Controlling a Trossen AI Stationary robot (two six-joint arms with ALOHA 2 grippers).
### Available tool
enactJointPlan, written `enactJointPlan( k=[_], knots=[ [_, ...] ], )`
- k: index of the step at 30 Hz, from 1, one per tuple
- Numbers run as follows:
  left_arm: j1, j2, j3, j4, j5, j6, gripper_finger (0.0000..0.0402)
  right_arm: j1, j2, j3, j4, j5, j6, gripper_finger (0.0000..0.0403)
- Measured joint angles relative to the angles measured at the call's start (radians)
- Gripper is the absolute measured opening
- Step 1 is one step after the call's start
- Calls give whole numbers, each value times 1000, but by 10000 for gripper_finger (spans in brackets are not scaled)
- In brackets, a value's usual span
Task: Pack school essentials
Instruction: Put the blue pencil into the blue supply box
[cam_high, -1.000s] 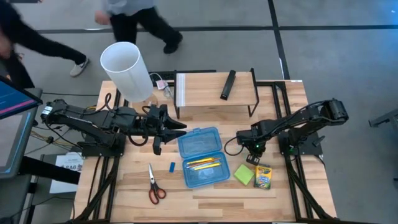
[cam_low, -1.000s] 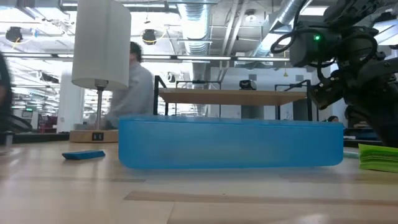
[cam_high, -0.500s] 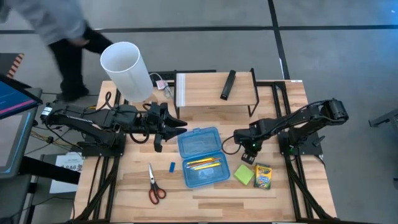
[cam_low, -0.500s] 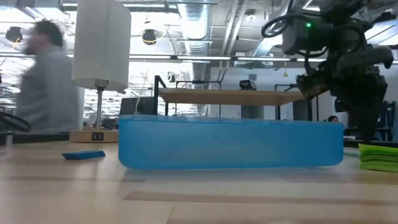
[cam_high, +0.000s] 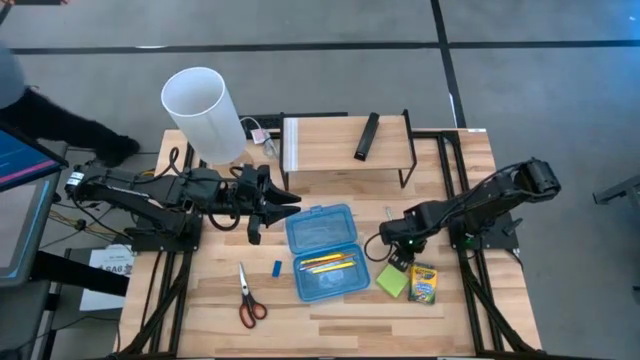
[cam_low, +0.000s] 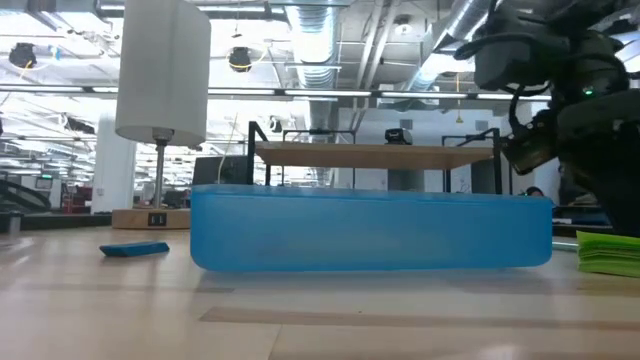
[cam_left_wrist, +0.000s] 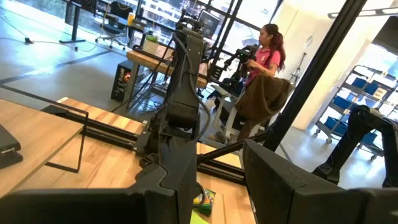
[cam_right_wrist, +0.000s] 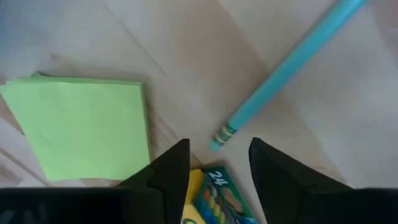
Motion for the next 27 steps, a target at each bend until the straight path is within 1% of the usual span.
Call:
enactJointPlan(
  k=[3, 8, 20, 27],
  knots=[
    [1, 0, 0, 0, 0, 10, 116, 14, 0, -22, 57, 3, 48, 192],
    [7, 0, 0, 0, 1, 24, 116, 19, -3, -55, 77, 63, 82, 176],
    [23, 0, 0, 0, 9, 11, 116, 18, -2, -63, 29, 149, 39, 114],
    [33, 0, 0, 1, 8, 10, 116, 18, -1, -64, 19, 163, 7, 76]
  ],
)
